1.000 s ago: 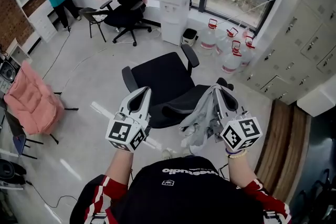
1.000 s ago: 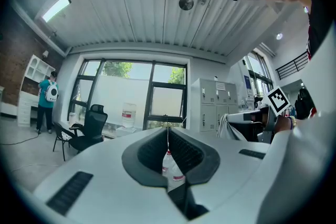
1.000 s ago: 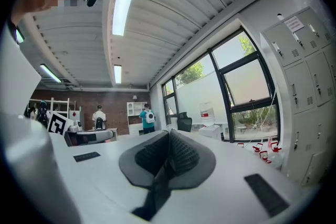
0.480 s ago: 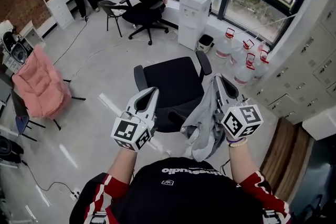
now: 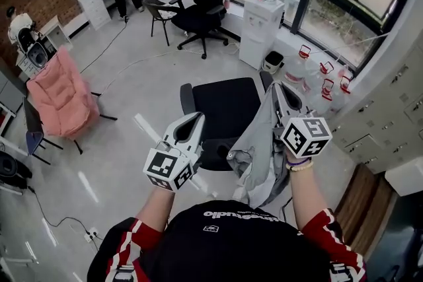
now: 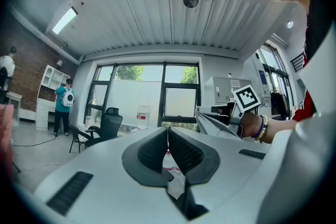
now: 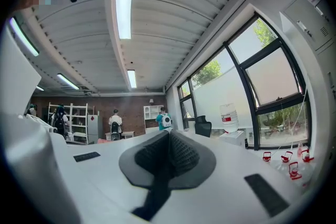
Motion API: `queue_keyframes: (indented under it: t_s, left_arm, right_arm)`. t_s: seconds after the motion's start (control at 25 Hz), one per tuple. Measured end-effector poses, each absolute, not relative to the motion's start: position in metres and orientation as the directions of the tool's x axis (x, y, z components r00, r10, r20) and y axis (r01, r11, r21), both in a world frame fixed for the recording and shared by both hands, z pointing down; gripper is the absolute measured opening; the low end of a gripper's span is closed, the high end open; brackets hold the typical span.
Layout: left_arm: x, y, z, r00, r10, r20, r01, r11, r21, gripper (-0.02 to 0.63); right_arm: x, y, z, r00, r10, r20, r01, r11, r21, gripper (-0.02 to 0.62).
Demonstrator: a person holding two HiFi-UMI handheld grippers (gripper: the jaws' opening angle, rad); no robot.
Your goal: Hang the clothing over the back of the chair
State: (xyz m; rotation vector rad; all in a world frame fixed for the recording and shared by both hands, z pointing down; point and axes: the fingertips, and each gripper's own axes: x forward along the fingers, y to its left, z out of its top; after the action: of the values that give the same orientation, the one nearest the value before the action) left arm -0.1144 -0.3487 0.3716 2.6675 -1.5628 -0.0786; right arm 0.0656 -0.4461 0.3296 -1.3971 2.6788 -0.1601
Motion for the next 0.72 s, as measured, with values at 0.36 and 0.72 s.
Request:
queue_keyframes:
  t_s: [0.36, 0.72]
  left_arm:
    - [-0.115, -0.357, 0.364, 0.477, -0.878, -0.037, -0.876, -0.478, 0.062, 0.025]
    - [-0.118, -0.379, 0.357, 0.48, -0.876, -0.048, -0.875, -0.482, 0.052, 0.025]
  right_arm:
    - [0.055, -0.5, 0.341, -0.556, -0.831, -0.03, -0.82, 0.554, -0.143, 0.015]
    - [0.046, -0.547, 0.325, -0.533, -0.841, -0.094, -0.831, 0.541, -0.125, 0.015]
